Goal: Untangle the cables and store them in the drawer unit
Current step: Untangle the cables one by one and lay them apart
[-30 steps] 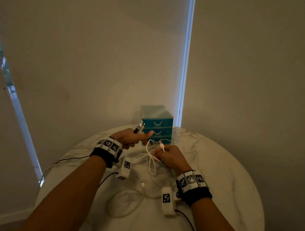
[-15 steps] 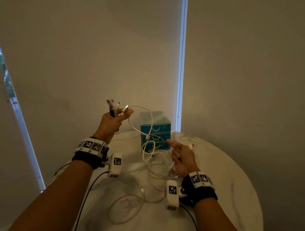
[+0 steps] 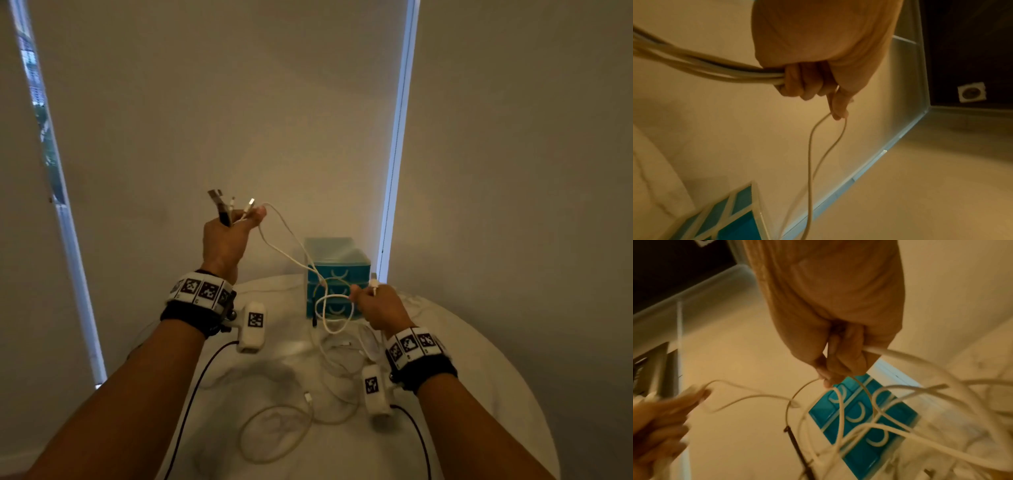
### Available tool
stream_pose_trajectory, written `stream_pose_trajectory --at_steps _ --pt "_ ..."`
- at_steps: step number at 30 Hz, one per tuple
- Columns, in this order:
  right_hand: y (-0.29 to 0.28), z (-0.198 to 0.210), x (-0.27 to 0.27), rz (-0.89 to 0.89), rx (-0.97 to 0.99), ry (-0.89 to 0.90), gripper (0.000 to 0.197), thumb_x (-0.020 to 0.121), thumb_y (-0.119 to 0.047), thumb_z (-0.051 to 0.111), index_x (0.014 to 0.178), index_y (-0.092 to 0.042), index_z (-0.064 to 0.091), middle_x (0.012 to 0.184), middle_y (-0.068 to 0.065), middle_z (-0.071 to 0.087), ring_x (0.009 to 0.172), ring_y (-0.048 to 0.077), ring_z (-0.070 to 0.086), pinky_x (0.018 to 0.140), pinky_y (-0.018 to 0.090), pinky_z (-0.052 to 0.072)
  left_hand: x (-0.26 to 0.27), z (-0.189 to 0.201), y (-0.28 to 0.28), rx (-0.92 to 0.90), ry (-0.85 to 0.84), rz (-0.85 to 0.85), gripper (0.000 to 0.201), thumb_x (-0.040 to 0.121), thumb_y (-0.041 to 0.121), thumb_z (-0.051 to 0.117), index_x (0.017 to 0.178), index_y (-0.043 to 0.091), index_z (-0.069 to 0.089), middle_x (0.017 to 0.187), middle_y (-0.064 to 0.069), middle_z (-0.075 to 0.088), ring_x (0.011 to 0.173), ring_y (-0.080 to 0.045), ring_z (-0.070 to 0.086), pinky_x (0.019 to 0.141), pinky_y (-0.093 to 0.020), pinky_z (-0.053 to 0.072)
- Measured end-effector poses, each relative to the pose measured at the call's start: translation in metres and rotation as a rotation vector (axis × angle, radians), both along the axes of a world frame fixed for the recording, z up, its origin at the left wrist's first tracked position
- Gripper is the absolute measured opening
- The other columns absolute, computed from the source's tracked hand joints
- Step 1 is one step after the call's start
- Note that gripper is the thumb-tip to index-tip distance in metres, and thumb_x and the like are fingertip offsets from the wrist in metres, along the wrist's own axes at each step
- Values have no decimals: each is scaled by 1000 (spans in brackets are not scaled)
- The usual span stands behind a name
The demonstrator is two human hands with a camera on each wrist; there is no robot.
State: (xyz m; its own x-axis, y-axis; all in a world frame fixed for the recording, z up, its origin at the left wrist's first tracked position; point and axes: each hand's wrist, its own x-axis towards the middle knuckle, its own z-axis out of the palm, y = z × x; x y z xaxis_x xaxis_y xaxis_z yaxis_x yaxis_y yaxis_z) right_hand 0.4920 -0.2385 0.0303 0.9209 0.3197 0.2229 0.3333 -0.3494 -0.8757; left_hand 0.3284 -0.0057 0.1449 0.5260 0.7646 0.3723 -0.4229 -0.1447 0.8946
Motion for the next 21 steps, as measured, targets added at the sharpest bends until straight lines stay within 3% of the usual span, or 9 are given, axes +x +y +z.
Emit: stream_pose_trajectory --at_steps 2,4,7,10,12,14,16,19,21 --pt "-16 -7 18 -144 130 128 33 94 -38 70 84 -7 77 76 14 73 60 25 58 57 34 44 -5 1 10 -120 -68 46 26 81 45 90 92 28 74 102 -4 75 110 -27 65 80 -38 57" --pt "-30 -11 27 -217 160 234 32 95 -32 70 92 -1 76 86 21 76 59 26 58 52 32 43 -8 4 21 -201 -126 69 27 80 47 90 90 31 71 91 5 63 88 -16 54 58 -28 41" --pt "-40 -13 25 -173 109 262 27 103 -24 62 87 -3 68 74 11 68 55 21 54 51 31 42 -7 8 30 -199 -118 70 33 76 50 92 90 28 73 70 10 53 57 -9 41 54 -27 32" --pt "-35 -2 11 -186 314 184 35 101 -25 65 72 -6 67 71 14 67 54 21 52 54 33 40 -3 4 29 -163 -83 33 49 73 54 93 104 18 80 60 13 44 48 -7 34 50 -26 29" --pt "-28 18 -8 -167 417 85 34 97 -26 71 66 -12 67 64 5 63 53 16 50 54 32 39 0 1 25 -143 -77 0 59 71 56 93 112 15 81 59 13 40 47 -7 31 49 -26 27" --pt "-20 47 -34 -44 430 47 23 94 -31 76 77 -16 72 66 -2 64 51 8 50 49 25 39 2 -1 20 -133 -67 -31 59 70 58 93 111 17 83 60 13 38 49 -8 29 50 -28 26" --pt "-10 72 -62 117 320 19 21 93 -41 78 93 -20 76 76 -6 69 60 6 59 50 20 41 3 -2 15 -121 -47 -63 57 70 60 93 109 19 84 59 13 37 53 -9 28 51 -28 25" --pt "15 88 -84 267 208 -61 32 91 -49 79 111 -23 78 95 -9 75 85 8 69 63 21 50 0 0 5 -77 -14 -130 49 76 55 90 109 19 84 55 19 47 55 -8 26 48 -25 23" --pt "36 86 -85 284 132 -163 52 87 -53 83 127 -21 73 114 -8 75 103 11 71 85 26 57 0 0 -5 -27 24 -165 43 78 55 89 105 23 85 55 21 50 55 -8 25 48 -25 22"
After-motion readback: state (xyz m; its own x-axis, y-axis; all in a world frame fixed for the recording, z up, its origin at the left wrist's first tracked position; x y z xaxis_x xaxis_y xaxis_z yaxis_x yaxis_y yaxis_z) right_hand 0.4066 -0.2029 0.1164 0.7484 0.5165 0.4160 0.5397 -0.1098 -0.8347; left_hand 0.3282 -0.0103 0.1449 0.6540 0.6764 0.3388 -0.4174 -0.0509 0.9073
